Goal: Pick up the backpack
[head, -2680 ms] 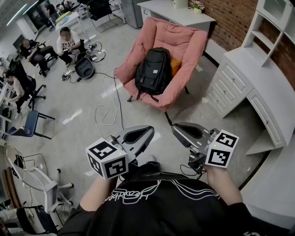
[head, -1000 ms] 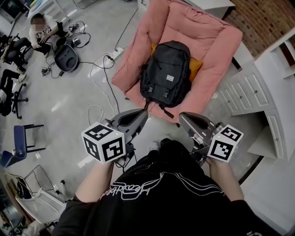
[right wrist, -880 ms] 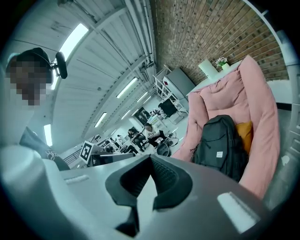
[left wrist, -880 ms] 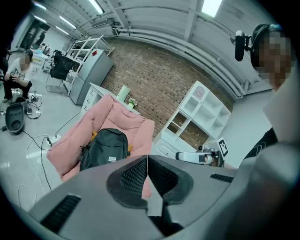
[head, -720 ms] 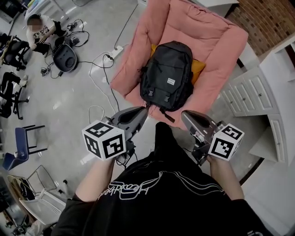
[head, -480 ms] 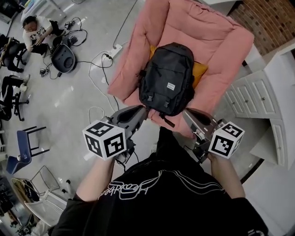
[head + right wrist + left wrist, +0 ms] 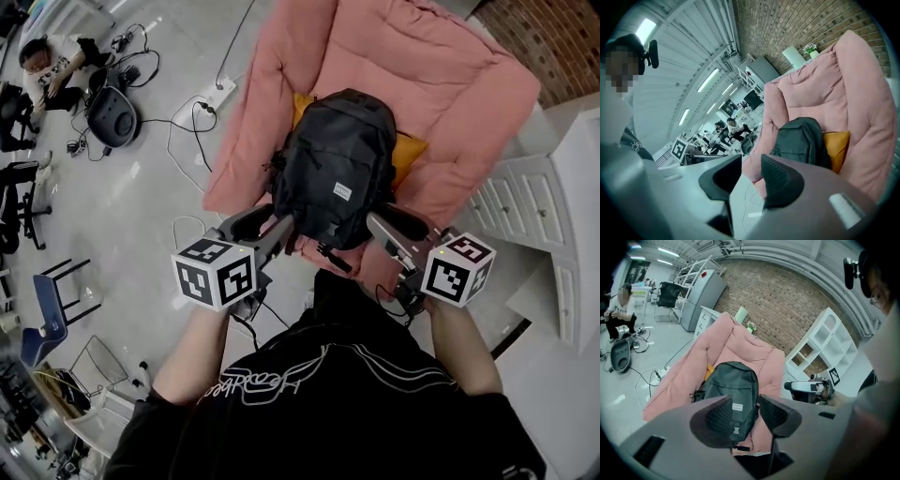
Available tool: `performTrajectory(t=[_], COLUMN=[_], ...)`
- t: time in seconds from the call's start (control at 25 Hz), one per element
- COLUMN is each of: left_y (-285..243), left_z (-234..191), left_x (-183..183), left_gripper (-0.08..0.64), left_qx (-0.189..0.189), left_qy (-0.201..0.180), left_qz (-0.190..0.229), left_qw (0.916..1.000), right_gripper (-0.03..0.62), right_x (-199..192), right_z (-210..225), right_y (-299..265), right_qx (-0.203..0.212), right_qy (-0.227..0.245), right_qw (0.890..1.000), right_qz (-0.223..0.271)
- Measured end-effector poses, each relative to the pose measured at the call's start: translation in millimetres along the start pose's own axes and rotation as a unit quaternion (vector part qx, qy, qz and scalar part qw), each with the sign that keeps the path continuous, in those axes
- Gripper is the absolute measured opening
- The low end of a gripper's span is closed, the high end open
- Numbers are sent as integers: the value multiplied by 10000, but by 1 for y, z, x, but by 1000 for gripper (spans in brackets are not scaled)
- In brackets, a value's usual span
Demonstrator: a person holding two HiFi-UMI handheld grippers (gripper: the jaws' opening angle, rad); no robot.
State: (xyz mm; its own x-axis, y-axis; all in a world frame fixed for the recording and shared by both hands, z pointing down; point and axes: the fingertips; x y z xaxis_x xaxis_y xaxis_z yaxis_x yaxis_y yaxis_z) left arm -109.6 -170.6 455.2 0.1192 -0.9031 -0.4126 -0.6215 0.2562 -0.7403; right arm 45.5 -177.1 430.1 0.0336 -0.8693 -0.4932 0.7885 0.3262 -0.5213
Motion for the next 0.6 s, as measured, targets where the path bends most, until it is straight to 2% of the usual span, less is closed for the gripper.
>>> performTrajectory(t=[0.16, 0.36, 0.6], left_y=[-22, -53, -88], left_z=[-22, -48, -80], left_x=[8, 16, 8], left_gripper=[217, 261, 299], left_qx=[119, 176, 487], left_qy=[87, 143, 26], left_qz=[-210, -394, -618], left_qw=[9997, 9990, 9969], right_gripper=[158, 200, 240], right_x=[6, 6, -3], right_z=[33, 78, 116], right_y=[-12, -29, -46], right_qx=[-353, -882, -1341], right_qy=[28, 29, 161], right_qw=[9991, 9949, 9865], right_qz=[-234, -492, -921])
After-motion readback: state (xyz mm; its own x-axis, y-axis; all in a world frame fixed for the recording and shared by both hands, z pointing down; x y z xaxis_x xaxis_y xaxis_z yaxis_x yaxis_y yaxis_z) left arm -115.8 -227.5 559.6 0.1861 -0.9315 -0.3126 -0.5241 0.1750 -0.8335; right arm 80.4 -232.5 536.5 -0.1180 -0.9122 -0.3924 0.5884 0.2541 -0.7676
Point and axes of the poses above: the fingertips, and each gripper's own axes: y backward along the fingers, z to its right, x out of its top, and after that the axes turned 12 degrees about -z, right-handed
